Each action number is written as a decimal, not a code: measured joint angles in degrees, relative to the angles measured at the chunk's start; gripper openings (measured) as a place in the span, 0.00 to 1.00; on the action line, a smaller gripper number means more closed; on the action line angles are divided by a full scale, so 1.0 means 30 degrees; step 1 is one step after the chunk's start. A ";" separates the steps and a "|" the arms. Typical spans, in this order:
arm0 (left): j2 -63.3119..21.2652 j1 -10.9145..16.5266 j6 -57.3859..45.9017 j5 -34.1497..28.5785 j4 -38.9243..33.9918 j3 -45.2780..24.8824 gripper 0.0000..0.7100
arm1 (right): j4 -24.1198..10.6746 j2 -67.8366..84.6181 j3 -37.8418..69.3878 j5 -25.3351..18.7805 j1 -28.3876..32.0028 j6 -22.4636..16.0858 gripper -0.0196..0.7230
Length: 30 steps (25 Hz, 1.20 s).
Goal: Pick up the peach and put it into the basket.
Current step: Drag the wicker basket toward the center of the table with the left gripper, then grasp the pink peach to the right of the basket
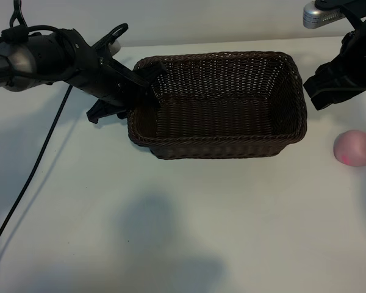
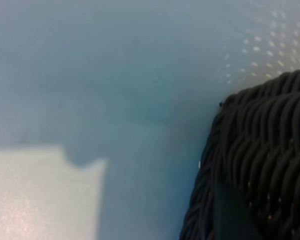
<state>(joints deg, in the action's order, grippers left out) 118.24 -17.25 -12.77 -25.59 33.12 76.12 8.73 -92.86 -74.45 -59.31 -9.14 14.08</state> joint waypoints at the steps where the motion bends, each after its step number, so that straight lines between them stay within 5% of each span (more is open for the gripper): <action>1: 0.0000 0.0000 0.0040 -0.0119 0.0000 0.0000 0.48 | 0.0000 0.0000 0.0000 0.0000 0.0000 0.0000 0.75; 7: -0.0274 0.0000 0.0153 -0.0679 -0.0233 0.0036 0.90 | 0.0000 0.0000 0.0000 -0.0042 0.0000 0.0000 0.75; 9: -0.0682 0.0000 0.0153 -0.0952 -0.0864 0.0036 0.97 | 0.0000 0.0000 0.0000 -0.0043 0.0000 0.0000 0.75; 25: -0.5959 0.0000 -0.0846 -0.6191 -0.8825 0.0162 0.93 | 0.0000 0.0000 0.0000 -0.0059 0.0000 0.0000 0.75; 30: -0.7952 0.0974 -0.1329 -0.9563 -1.2760 0.0162 0.90 | 0.0000 0.0000 0.0000 -0.0100 0.0000 0.0000 0.75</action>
<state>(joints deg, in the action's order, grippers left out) 94.38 -14.33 -16.76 -54.27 -5.16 76.61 8.73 -92.86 -74.45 -59.61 -9.14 14.08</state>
